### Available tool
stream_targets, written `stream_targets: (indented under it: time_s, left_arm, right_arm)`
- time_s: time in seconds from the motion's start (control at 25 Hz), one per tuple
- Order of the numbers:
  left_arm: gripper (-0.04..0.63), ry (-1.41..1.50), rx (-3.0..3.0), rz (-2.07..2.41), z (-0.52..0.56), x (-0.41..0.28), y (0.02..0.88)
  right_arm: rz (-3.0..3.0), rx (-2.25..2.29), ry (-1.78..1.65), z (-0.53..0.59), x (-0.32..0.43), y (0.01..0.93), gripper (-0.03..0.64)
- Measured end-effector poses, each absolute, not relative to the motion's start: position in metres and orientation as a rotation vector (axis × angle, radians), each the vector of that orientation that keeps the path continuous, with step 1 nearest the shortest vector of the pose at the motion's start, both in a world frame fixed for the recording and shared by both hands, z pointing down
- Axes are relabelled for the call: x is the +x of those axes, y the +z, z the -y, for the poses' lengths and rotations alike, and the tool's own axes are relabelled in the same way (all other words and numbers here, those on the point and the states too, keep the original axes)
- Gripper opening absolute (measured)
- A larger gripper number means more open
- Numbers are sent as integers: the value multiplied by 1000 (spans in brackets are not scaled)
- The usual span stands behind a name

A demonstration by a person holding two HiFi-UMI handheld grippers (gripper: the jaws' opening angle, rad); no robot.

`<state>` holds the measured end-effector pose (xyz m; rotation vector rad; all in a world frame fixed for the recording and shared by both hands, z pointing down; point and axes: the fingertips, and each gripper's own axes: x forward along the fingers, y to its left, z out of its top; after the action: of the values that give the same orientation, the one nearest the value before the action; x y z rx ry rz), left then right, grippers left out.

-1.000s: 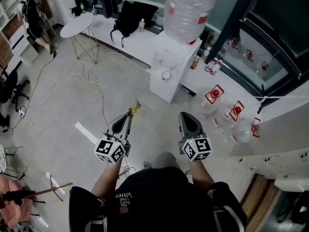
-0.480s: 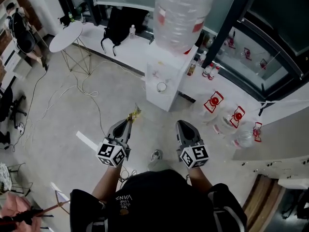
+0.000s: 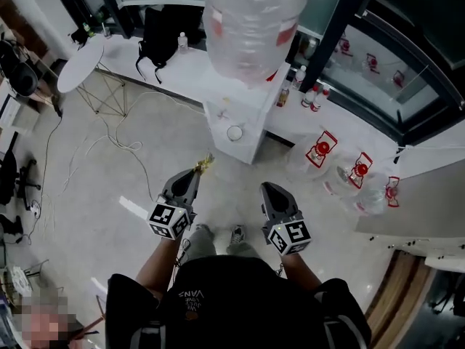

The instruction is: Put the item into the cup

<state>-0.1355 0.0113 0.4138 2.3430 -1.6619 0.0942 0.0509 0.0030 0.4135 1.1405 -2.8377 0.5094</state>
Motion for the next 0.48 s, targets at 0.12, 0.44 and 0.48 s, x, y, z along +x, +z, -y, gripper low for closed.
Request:
stream_targets:
  time_s: [0.12,0.44,0.48]
  left_arm:
    - [18,118,2352,1612,19,-143,432]
    - [18,226,2442,1362,110,-162,490]
    - [18,244,2453,1328,122,-165,498]
  right_arm:
    - [2805,1196,531,13,50,426,48]
    - [2675,1454,575,63,24,444,48]
    - [2656,1487,589,70,18,448,48]
